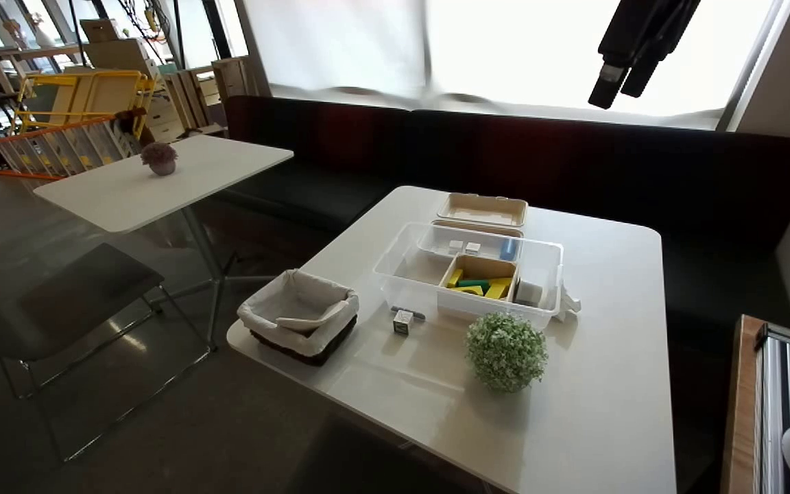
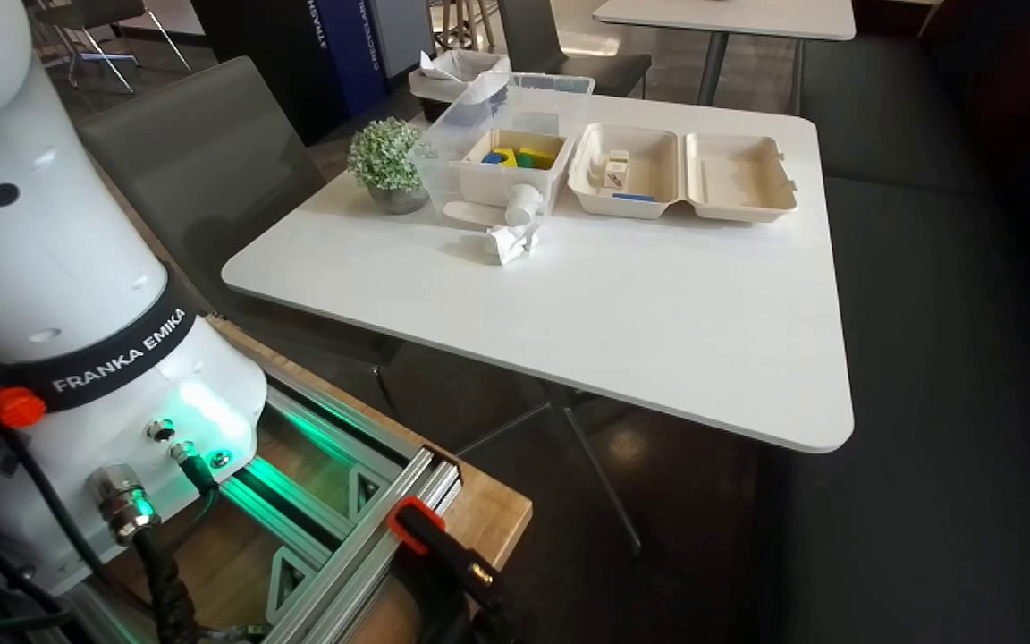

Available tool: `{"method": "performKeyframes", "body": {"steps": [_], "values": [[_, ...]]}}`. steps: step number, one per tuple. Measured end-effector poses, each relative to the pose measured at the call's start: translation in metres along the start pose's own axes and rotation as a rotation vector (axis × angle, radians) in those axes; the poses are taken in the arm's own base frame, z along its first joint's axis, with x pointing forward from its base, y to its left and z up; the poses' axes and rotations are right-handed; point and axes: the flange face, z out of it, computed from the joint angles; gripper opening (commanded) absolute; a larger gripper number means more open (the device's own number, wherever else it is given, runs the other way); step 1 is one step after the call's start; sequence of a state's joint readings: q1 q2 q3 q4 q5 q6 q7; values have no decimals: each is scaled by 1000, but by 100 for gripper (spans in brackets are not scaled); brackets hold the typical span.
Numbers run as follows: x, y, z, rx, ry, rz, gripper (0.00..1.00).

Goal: Move the yellow wooden brick from the transparent box into the white paper box

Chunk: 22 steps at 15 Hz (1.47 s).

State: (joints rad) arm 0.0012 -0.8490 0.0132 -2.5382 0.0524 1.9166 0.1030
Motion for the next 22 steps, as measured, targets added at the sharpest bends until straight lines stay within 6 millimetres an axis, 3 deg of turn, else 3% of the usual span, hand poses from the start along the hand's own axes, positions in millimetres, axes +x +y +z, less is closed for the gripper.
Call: {"method": "performKeyframes", "body": {"steps": [6,9,15,22], "values": [[4,0,2,-3,9,-6,100],[17,-5,18,0,25,-96,100],[53,-26,90,-13,30,-342,100],[82,-17,186,-62,-13,-475,100]]}}
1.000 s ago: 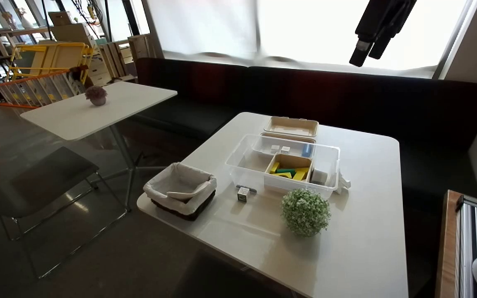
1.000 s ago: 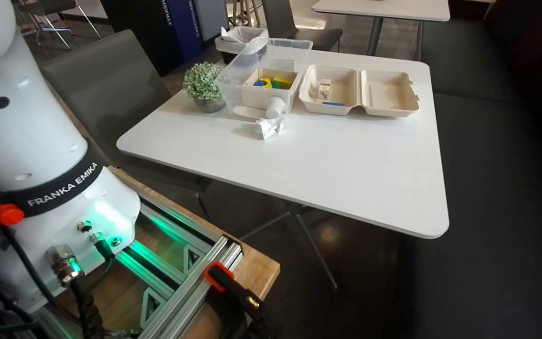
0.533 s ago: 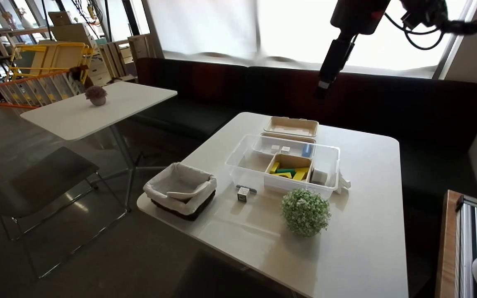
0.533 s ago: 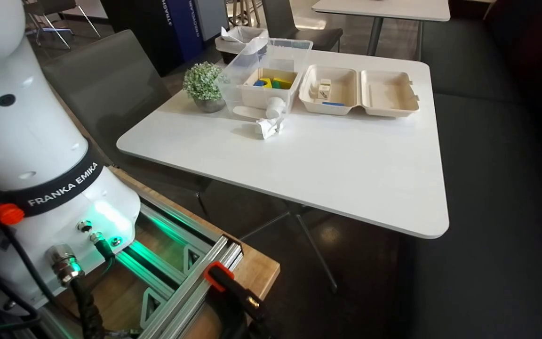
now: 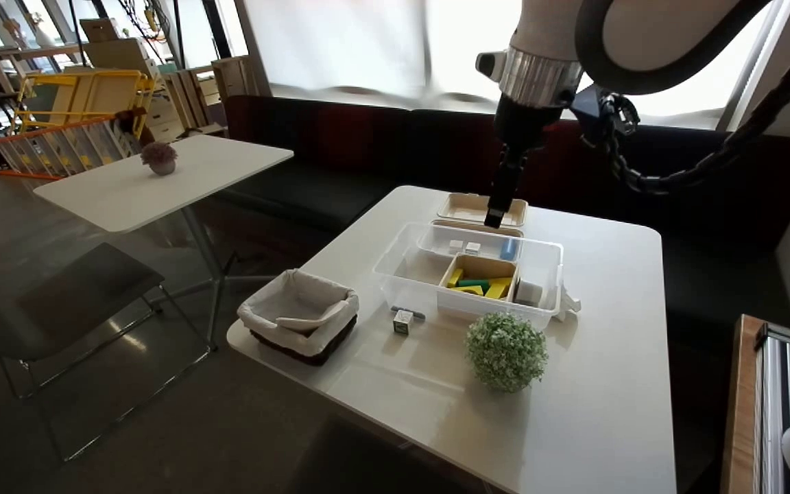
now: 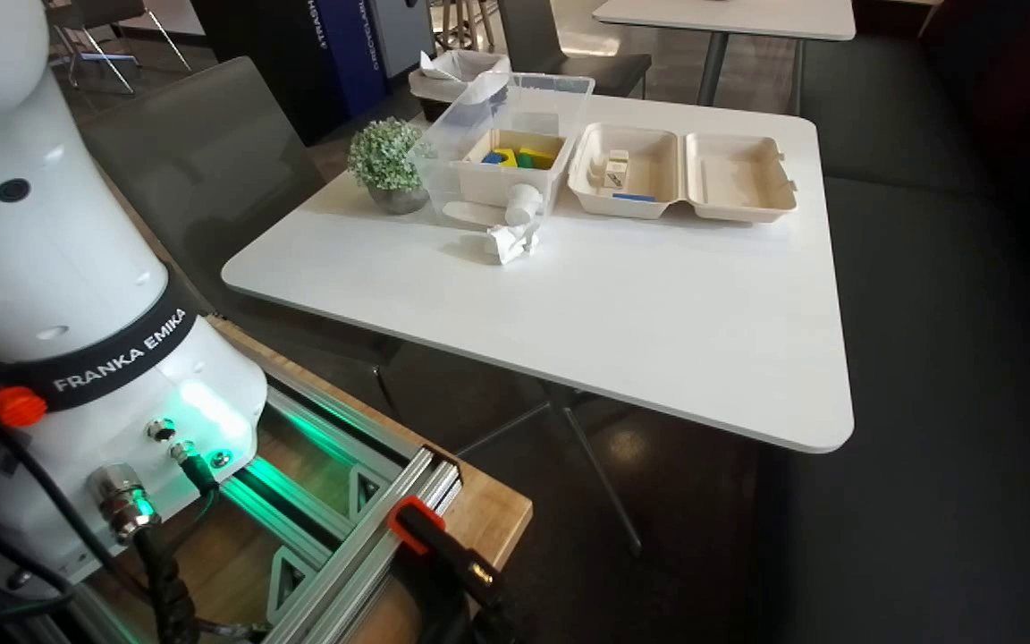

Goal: Move the yellow wooden brick from the transparent box into the white paper box

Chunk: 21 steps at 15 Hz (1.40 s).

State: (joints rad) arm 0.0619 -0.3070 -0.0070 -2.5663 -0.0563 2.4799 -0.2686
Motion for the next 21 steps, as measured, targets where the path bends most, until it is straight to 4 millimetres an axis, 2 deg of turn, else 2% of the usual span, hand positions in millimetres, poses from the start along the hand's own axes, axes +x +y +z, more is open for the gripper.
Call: {"method": "performKeyframes", "body": {"steps": [5,7,12,21], "values": [[-4,8,69,-7,-73,-64,100],[-7,10,90,-4,-96,-71,100],[-3,11,83,-10,-78,-71,100],[-3,11,83,-10,-78,-71,100]]}}
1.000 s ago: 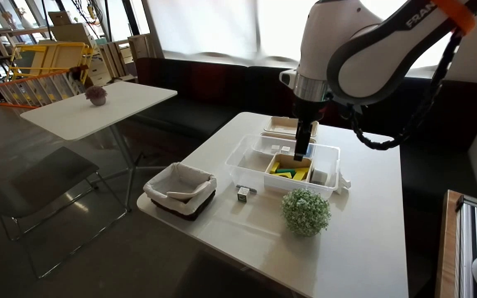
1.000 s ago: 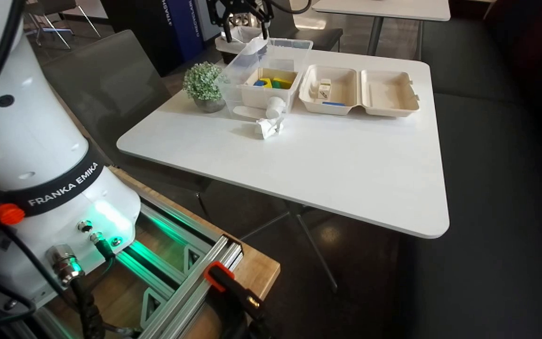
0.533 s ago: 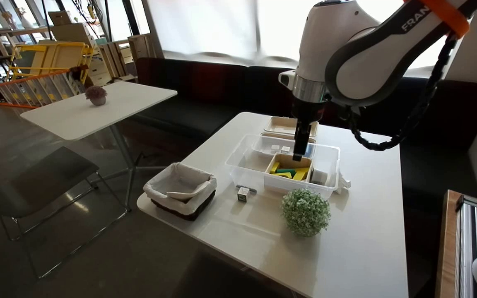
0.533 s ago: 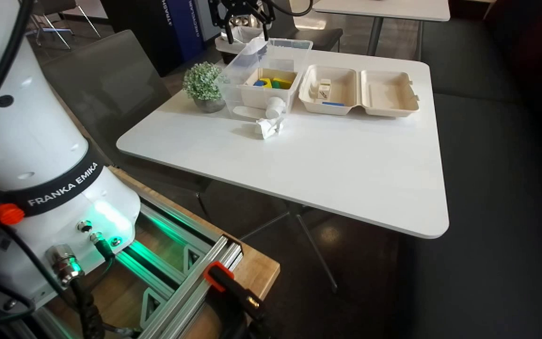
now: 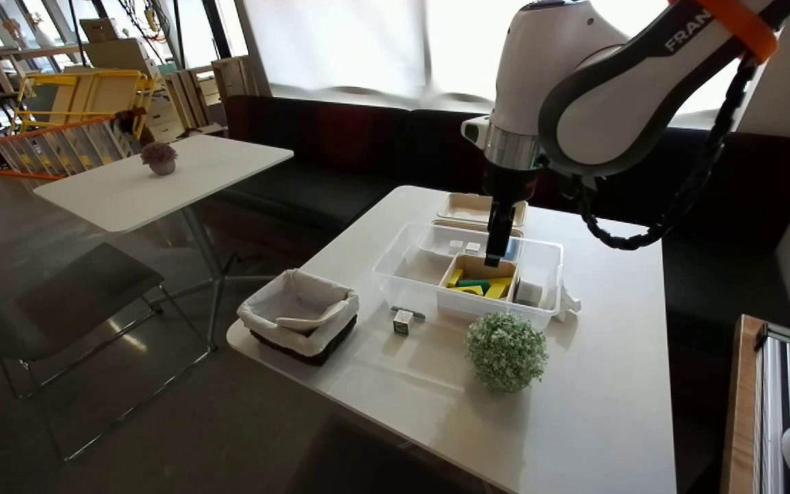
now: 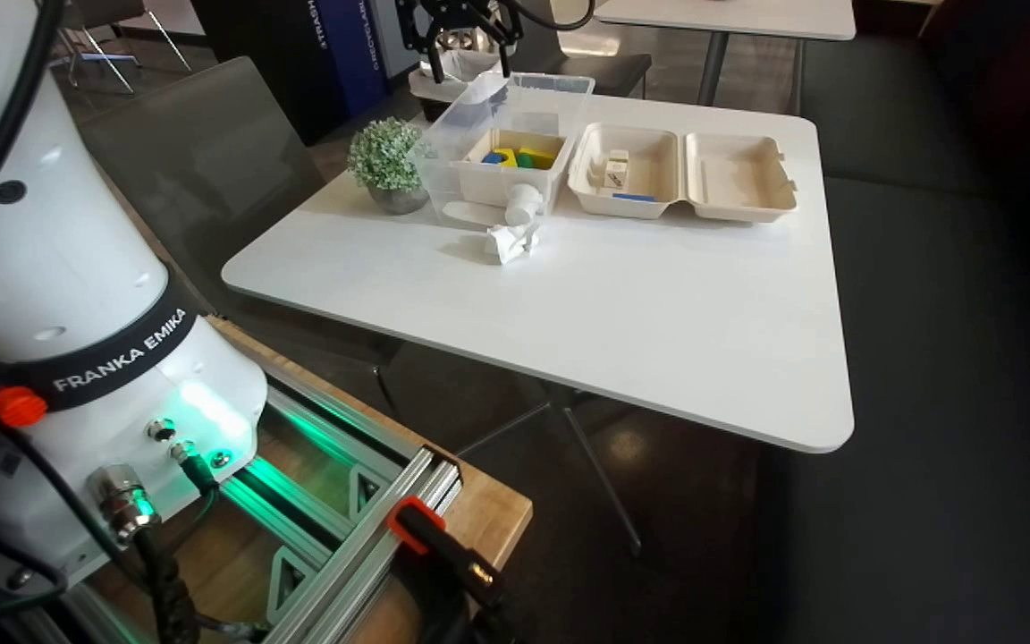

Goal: Move the yellow wooden brick from the transparent box into the white paper box

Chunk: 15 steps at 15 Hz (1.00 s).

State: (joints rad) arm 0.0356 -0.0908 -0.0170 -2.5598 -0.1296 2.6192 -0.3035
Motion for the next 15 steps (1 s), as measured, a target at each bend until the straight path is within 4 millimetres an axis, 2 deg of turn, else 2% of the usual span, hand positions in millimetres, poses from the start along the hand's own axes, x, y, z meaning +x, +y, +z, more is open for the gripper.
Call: {"method": "performKeyframes", "body": {"steps": [7,12,14,15], "values": [[10,4,13,6,4,-15,100],[20,14,43,1,27,-28,100],[20,20,56,3,23,-29,88],[20,23,63,5,20,-30,66]]}}
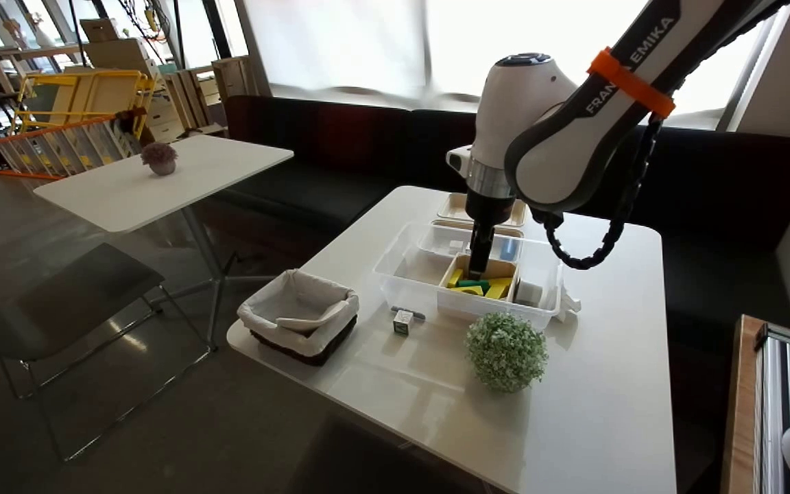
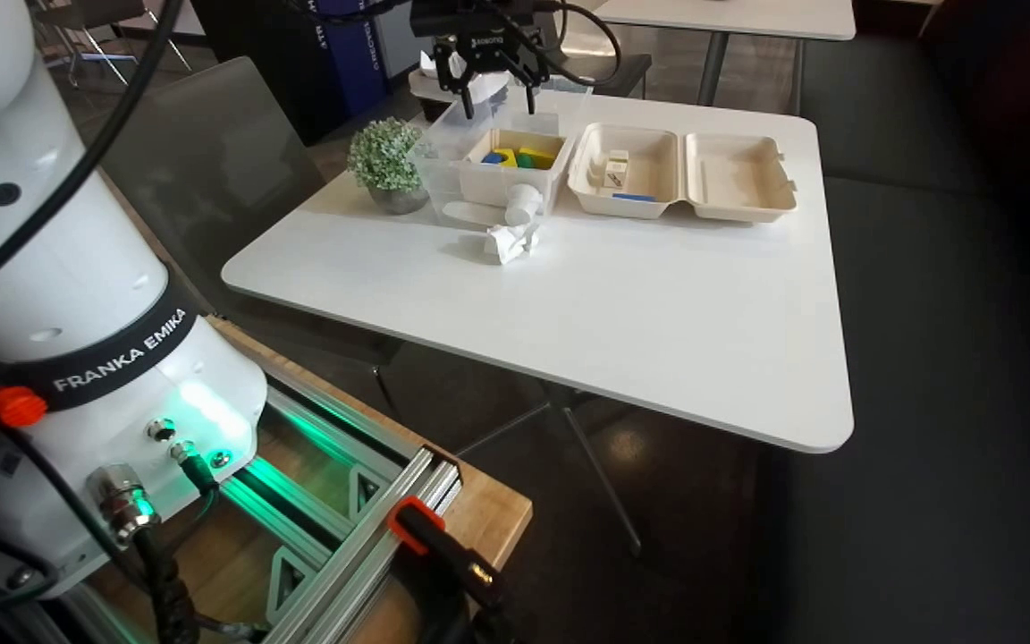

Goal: Move the yellow wooden brick from the transparent box into the white paper box

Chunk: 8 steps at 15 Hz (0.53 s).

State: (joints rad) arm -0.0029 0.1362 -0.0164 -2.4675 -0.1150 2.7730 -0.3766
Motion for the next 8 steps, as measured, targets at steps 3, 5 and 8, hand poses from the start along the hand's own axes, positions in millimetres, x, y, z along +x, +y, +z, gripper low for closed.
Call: {"method": "performKeyframes", "body": {"steps": [3,5,8], "values": [[0,5,17,14,-9,-8,58],[2,5,27,24,-17,-19,53],[9,5,38,33,-23,-34,48]]}}
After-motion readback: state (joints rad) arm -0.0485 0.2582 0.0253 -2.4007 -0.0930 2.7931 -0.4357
